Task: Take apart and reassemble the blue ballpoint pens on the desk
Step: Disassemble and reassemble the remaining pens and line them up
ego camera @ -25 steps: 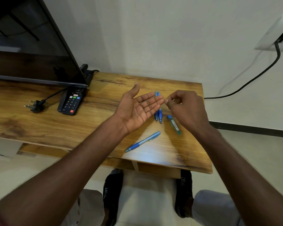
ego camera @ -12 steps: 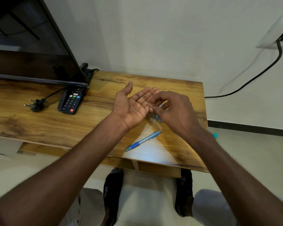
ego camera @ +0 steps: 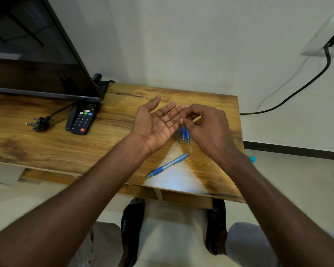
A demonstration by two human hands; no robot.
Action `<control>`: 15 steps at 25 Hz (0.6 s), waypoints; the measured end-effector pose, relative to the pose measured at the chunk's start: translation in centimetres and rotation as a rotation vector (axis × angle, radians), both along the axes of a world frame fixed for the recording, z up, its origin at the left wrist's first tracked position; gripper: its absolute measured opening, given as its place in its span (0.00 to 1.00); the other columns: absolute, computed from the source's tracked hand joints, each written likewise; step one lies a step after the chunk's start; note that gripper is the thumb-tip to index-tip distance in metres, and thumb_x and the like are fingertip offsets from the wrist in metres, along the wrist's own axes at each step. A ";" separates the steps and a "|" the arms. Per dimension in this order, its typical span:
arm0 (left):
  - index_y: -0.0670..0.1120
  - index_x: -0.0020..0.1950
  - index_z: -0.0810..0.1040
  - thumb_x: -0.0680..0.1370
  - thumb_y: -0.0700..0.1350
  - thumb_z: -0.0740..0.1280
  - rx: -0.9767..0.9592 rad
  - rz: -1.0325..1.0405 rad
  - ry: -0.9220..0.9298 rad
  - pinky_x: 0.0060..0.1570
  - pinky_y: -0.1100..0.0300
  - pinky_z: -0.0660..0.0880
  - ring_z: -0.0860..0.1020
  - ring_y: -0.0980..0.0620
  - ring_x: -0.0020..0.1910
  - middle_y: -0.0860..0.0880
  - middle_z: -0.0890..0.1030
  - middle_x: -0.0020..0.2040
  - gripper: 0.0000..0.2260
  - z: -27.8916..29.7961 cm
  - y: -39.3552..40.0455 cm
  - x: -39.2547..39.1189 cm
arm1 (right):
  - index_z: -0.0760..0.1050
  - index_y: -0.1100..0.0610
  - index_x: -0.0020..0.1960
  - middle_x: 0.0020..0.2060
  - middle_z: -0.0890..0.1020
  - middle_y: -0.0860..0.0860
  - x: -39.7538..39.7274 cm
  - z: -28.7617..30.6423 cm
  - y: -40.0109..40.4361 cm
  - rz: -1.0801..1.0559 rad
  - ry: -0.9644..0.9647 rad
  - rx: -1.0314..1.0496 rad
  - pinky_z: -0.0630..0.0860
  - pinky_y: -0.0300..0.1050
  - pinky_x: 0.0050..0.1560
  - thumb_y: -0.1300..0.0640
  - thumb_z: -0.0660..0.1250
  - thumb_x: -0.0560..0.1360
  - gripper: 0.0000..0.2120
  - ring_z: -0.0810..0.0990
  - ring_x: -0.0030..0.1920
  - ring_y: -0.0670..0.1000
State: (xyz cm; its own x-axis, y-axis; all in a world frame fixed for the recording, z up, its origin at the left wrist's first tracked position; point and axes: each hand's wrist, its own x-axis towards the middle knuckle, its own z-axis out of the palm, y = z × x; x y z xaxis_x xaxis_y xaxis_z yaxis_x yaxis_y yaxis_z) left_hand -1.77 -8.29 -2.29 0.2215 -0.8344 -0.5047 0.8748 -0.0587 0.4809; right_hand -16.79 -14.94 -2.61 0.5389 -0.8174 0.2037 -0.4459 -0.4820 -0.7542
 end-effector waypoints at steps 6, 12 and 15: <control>0.41 0.57 0.82 0.82 0.53 0.70 0.178 -0.145 -0.369 0.61 0.53 0.81 0.86 0.45 0.54 0.40 0.87 0.55 0.15 -0.5 -0.1 0.0 | 0.84 0.51 0.50 0.42 0.85 0.42 -0.7 0.7 -1.2 -0.079 -0.027 0.047 0.80 0.42 0.40 0.56 0.74 0.79 0.02 0.84 0.39 0.43; 0.44 0.51 0.84 0.82 0.50 0.71 0.195 -0.206 -0.508 0.52 0.56 0.81 0.86 0.49 0.46 0.43 0.86 0.50 0.10 -0.6 0.0 -0.4 | 0.84 0.51 0.50 0.42 0.84 0.42 -1.3 1.1 -1.8 -0.104 -0.024 0.062 0.84 0.51 0.46 0.56 0.73 0.80 0.01 0.85 0.41 0.45; 0.45 0.51 0.84 0.82 0.49 0.71 0.205 -0.209 -0.520 0.51 0.56 0.81 0.86 0.49 0.46 0.43 0.86 0.50 0.08 -0.8 0.1 -0.3 | 0.84 0.51 0.50 0.43 0.84 0.42 -1.3 1.2 -1.7 -0.103 -0.021 0.074 0.84 0.51 0.46 0.56 0.73 0.80 0.01 0.86 0.41 0.46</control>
